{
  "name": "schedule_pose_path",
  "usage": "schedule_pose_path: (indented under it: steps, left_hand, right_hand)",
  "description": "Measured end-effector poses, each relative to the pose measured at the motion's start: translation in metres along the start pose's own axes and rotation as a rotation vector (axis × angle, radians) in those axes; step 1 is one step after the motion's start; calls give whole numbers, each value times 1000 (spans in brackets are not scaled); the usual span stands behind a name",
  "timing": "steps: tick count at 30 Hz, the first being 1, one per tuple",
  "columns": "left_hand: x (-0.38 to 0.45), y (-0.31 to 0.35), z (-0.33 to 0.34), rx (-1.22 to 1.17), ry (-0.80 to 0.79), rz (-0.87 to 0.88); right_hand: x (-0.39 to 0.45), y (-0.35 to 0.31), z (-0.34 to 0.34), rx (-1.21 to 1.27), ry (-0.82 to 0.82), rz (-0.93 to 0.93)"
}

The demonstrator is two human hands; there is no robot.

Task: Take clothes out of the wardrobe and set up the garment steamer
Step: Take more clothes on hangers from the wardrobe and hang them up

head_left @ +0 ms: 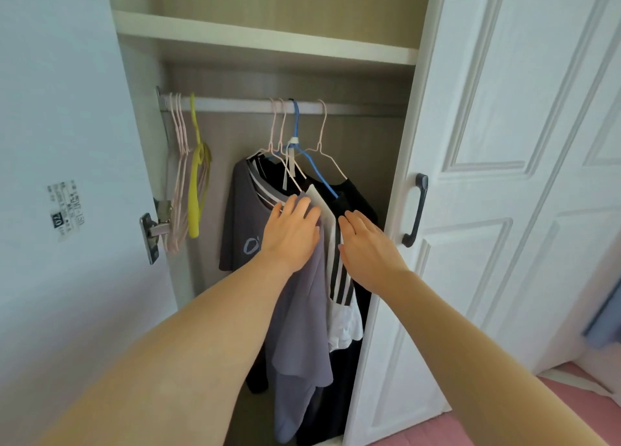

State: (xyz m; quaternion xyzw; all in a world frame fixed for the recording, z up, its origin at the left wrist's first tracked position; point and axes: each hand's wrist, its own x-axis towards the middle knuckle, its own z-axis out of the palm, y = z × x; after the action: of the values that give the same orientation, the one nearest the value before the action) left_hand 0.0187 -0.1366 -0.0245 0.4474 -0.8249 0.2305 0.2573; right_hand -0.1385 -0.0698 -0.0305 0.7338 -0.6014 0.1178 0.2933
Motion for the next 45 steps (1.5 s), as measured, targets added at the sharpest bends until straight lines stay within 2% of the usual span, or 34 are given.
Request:
schedule_pose_path:
  steps: [2,4,8,12,15,17,19,21,24,27,32,37,45]
  left_hand:
    - [5,-5,1,-22,47,6]
    - [9,-11,0,-125,53,-70]
    - [26,-24,-5,-343,-94,-293]
    - [47,-41,-10,-544,-103,-458]
    - [67,-51,-17,-749,-113,-763]
    - [83,-63,-19,-892,-108,-897]
    - [95,-73,-22,-1161,-88,-1007]
    - [100,-75,-28,-1387,-70,-1070]
    - [99,-73,-31,-1512,-52,-1095]
    - [100,-76,-28,-1635,6,-1135]
    - [104,-84,-36,-1786,129,-1164]
    - [113,-83,-53,-1730,216,-1175]
    - [106,-58,-64,-1547,333,-1208]
  right_hand:
    - [7,0,5,7,13,6]
    - [15,-4,7,-14,-8,-13]
    - [35,-17,5,-65,-107,-79]
    - [58,-29,8,-63,-145,-75]
    - [76,-36,2,138,-114,14]
    - [88,-40,-7,332,-72,150]
    - [100,-46,-12,462,-107,259]
    - [111,-50,-13,641,-139,384]
    - [121,-57,-12,862,-172,476]
    - [124,-62,-13,1050,-134,566]
    - [126,-61,-19,1199,-49,627]
    - [132,-49,-38,1127,70,669]
    - [101,-48,-52,1102,61,633]
